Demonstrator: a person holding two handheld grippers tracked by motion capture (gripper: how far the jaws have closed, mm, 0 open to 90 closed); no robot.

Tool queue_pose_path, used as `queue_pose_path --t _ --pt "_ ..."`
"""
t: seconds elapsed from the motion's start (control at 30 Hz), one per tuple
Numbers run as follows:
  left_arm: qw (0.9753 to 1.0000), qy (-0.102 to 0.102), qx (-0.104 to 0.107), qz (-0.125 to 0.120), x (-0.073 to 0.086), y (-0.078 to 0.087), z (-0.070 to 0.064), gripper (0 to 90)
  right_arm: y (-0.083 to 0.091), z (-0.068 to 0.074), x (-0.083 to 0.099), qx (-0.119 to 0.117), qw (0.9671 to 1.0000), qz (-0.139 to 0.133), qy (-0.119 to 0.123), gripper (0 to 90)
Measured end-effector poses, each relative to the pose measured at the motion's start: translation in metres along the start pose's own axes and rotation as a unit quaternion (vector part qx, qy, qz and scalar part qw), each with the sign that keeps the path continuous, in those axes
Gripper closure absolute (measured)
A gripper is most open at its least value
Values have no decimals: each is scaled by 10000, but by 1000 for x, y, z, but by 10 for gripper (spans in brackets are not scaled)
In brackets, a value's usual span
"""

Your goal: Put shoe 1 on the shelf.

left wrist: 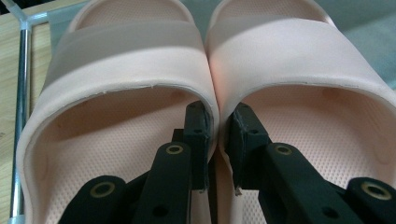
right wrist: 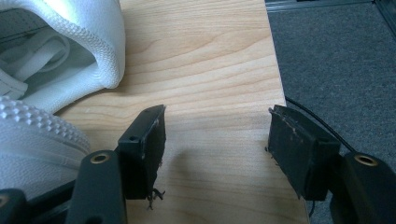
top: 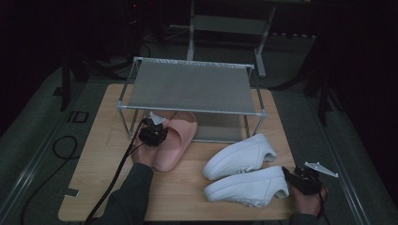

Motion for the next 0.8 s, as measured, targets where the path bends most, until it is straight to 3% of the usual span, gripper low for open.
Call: queue_pose_path --t 0.13,0.3,0.8 --pt "9999 88 42 -32 -1 -3 0 789 0 0 0 0 10000 0 -1 359" --pt "10000 37 1 -65 -4 -5 -2 789 0 0 0 0 10000 1 -1 359" --pt "9998 136 47 -164 -8 -13 -2 790 0 0 0 2 10000 1 1 359"
Point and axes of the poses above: each handheld gripper's, and its own axes: y roughly backward along the jaws, x roughly out of its underside, z roughly to its left, the point moved 3 cm from there along -y, roughly forward along the jaws, and after that the axes turned 8 degrees about y, right-handed, at the moved point
